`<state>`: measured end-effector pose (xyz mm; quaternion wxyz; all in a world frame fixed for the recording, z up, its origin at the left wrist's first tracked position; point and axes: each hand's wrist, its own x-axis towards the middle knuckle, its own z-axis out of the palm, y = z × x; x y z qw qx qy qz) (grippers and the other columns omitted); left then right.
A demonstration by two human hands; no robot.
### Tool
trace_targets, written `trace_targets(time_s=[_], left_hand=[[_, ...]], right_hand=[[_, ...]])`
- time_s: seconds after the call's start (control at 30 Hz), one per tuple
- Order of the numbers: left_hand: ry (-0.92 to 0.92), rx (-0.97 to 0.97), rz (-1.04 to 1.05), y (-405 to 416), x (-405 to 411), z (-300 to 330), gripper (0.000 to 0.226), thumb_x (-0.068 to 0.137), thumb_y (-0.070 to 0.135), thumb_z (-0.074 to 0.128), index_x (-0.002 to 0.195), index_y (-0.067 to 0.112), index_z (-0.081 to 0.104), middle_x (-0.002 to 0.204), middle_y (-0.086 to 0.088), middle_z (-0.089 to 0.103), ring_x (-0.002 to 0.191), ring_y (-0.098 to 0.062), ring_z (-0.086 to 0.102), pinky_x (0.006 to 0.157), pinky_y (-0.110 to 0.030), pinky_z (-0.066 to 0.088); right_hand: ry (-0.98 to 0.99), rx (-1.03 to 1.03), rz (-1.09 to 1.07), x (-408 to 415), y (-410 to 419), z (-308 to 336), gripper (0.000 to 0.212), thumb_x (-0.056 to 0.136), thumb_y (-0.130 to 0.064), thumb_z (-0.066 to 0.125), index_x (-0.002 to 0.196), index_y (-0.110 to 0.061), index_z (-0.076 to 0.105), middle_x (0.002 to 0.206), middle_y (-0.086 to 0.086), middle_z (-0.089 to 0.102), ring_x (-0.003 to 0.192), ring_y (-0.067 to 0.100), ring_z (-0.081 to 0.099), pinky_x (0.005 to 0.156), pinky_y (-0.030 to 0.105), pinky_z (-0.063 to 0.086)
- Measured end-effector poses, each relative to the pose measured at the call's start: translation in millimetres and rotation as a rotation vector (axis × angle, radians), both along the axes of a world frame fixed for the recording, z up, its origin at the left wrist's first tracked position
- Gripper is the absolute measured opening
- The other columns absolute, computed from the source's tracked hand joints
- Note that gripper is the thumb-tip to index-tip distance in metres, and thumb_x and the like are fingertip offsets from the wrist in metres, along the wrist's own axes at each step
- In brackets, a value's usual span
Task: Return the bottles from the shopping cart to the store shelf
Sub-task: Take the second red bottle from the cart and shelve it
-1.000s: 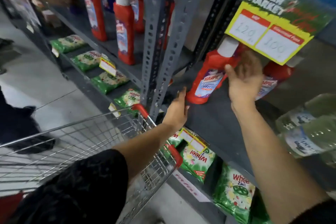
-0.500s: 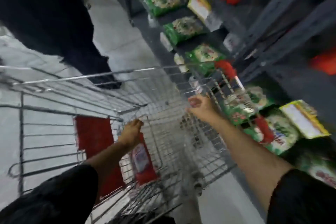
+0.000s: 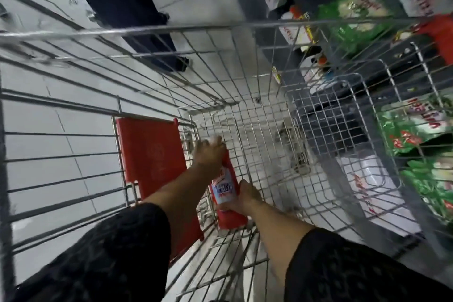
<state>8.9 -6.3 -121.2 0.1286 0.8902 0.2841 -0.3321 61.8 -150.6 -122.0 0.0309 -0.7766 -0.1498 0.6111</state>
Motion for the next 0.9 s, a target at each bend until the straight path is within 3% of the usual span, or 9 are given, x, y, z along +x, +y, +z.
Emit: trace_targets(time_s=[0.1, 0.23, 0.33, 0.4, 0.5, 0.57, 0.7, 0.77, 0.9], left_hand=[[0.142, 0.000, -0.160, 16.5, 16.0, 7.1, 0.078, 0.068, 0.040, 0.080, 0.133, 0.017, 0.044, 0.128, -0.006, 0.047, 0.112, -0.029, 0.053, 0.098, -0.043, 0.039], [0.244, 0.015, -0.420, 37.0, 29.9, 17.8, 0.076, 0.073, 0.041, 0.076, 0.137, 0.024, 0.040, 0.129, -0.006, 0.047, 0.111, -0.028, 0.057, 0.093, -0.042, 0.041], [0.252, 0.005, -0.503, 42.5, 33.0, 32.1, 0.081, 0.069, 0.044, 0.079, 0.138, 0.028, 0.039, 0.129, -0.004, 0.051, 0.120, -0.029, 0.049, 0.098, -0.045, 0.040], [0.216, -0.046, -0.476, 46.4, 38.4, 53.5, 0.072, 0.072, 0.041, 0.078, 0.134, 0.032, 0.043, 0.127, -0.001, 0.055, 0.126, -0.029, 0.041, 0.102, -0.046, 0.034], [0.088, -0.244, -0.284, 56.2, 53.1, 97.5, 0.057, 0.073, 0.030, 0.080, 0.123, 0.031, 0.053, 0.114, -0.001, 0.060, 0.112, -0.025, 0.052, 0.086, -0.035, 0.045], [-0.038, -0.337, -0.202, 62.3, 67.7, 131.9, 0.049, 0.073, 0.023, 0.079, 0.117, 0.025, 0.060, 0.110, 0.001, 0.064, 0.104, -0.021, 0.058, 0.076, -0.026, 0.041], [-0.367, -0.526, -0.053, 62.1, 107.3, 215.3, 0.038, 0.061, 0.037, 0.088, 0.088, 0.018, 0.069, 0.075, 0.007, 0.065, 0.069, -0.008, 0.060, 0.061, -0.027, 0.045], [-0.521, -0.709, 0.088, 55.0, 122.8, 248.8, 0.033, 0.059, 0.034, 0.090, 0.083, 0.022, 0.071, 0.078, 0.009, 0.071, 0.071, -0.005, 0.065, 0.067, -0.031, 0.053], [-0.740, -0.962, 0.212, 9.0, 172.1, 321.1, 0.032, 0.071, 0.016, 0.084, 0.099, 0.007, 0.073, 0.099, -0.016, 0.074, 0.093, -0.027, 0.070, 0.081, -0.044, 0.057]], right_hand=[[-0.017, 0.035, 0.058, -1.2, -1.4, -3.1, 0.076, 0.054, -0.050, 0.086, 0.117, -0.016, 0.060, 0.115, 0.001, 0.069, 0.100, 0.020, 0.066, 0.084, 0.025, 0.051], [0.029, 0.026, 0.101, 9.0, -1.9, 2.3, 0.066, 0.058, -0.044, 0.086, 0.116, -0.019, 0.064, 0.118, 0.004, 0.070, 0.102, 0.021, 0.067, 0.092, 0.029, 0.051], [0.058, 0.023, 0.131, 23.9, -4.7, 11.6, 0.074, 0.054, -0.037, 0.089, 0.121, -0.021, 0.062, 0.122, 0.003, 0.068, 0.106, 0.022, 0.064, 0.097, 0.035, 0.050], [0.066, 0.027, 0.168, 41.5, -3.8, 24.0, 0.080, 0.053, -0.037, 0.088, 0.126, -0.020, 0.058, 0.126, 0.004, 0.065, 0.110, 0.025, 0.062, 0.099, 0.038, 0.049], [0.100, 0.047, 0.201, 74.9, -2.0, 54.3, 0.080, 0.059, -0.037, 0.087, 0.129, -0.017, 0.055, 0.130, 0.005, 0.061, 0.116, 0.027, 0.058, 0.101, 0.039, 0.047], [0.113, 0.080, 0.177, 98.4, -0.9, 83.3, 0.071, 0.066, -0.027, 0.085, 0.129, -0.015, 0.055, 0.129, 0.006, 0.061, 0.117, 0.026, 0.058, 0.097, 0.033, 0.048], [0.120, 0.231, 0.024, 147.4, -11.1, 164.0, 0.051, 0.073, -0.009, 0.081, 0.120, -0.011, 0.062, 0.109, -0.002, 0.064, 0.101, 0.012, 0.059, 0.064, 0.006, 0.045], [0.114, 0.328, -0.053, 161.6, -21.1, 197.9, 0.051, 0.070, -0.011, 0.084, 0.116, -0.017, 0.063, 0.108, -0.005, 0.065, 0.099, 0.009, 0.061, 0.070, 0.007, 0.046], [0.039, 0.518, -0.285, 187.5, -61.6, 262.3, 0.048, 0.066, -0.007, 0.085, 0.104, -0.027, 0.062, 0.099, -0.013, 0.069, 0.086, -0.008, 0.064, 0.090, 0.025, 0.054]])
